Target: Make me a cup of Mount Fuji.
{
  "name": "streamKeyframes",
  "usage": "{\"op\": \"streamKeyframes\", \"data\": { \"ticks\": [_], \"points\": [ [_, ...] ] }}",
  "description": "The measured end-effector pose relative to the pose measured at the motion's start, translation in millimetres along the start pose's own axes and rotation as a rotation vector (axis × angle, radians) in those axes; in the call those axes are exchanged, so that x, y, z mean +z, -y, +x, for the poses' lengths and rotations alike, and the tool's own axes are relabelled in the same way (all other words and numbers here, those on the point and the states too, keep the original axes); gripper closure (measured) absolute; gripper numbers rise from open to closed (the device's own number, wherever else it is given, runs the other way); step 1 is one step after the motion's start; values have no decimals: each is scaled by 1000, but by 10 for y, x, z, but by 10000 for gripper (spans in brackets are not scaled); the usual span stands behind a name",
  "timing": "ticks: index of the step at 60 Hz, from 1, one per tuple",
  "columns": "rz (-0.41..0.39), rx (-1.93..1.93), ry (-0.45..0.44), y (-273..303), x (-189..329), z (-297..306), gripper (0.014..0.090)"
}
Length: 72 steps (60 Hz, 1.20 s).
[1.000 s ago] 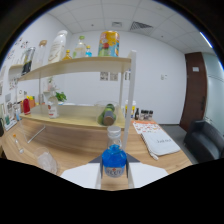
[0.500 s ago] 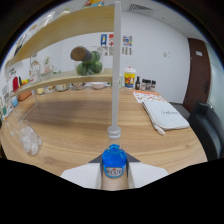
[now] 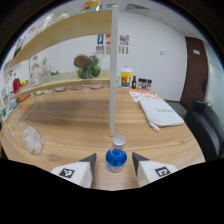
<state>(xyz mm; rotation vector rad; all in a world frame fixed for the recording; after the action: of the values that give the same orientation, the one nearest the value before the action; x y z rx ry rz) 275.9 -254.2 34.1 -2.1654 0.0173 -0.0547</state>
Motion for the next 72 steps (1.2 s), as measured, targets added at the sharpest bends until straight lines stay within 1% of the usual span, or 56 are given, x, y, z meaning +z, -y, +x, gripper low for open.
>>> {"op": "streamKeyframes", "data": {
  "ticks": [1,2,3,5,9,13,19,20,21,28,34,41,50,54,58,64,72],
  "points": [
    [8,2,-1,36,-38,-8,309],
    [16,4,-3,78,-80,-18,266],
    [25,6,-6,122,-128,-25,240],
    [46,10,-18,224,-234,-38,215],
    [99,26,-40,464,-477,-105,198],
    [145,44,-36,702,-730,-321,185],
    [197,64,-15,929,-1022,-744,189],
    [202,63,-13,953,-1056,-822,248],
    [205,63,-9,973,-1088,-904,191],
    [223,66,52,1021,-1204,-1542,193],
    [209,63,84,917,-1157,-1984,189],
    [209,23,94,833,-1052,-2381,182],
    [194,32,81,874,-967,-2620,190],
    [220,50,81,1134,-1065,-2690,188],
    [288,53,82,1555,-1246,-2762,194],
    [391,46,106,2263,-1506,-2947,195],
    [463,62,150,3042,-1646,-3239,201]
  ]
}}
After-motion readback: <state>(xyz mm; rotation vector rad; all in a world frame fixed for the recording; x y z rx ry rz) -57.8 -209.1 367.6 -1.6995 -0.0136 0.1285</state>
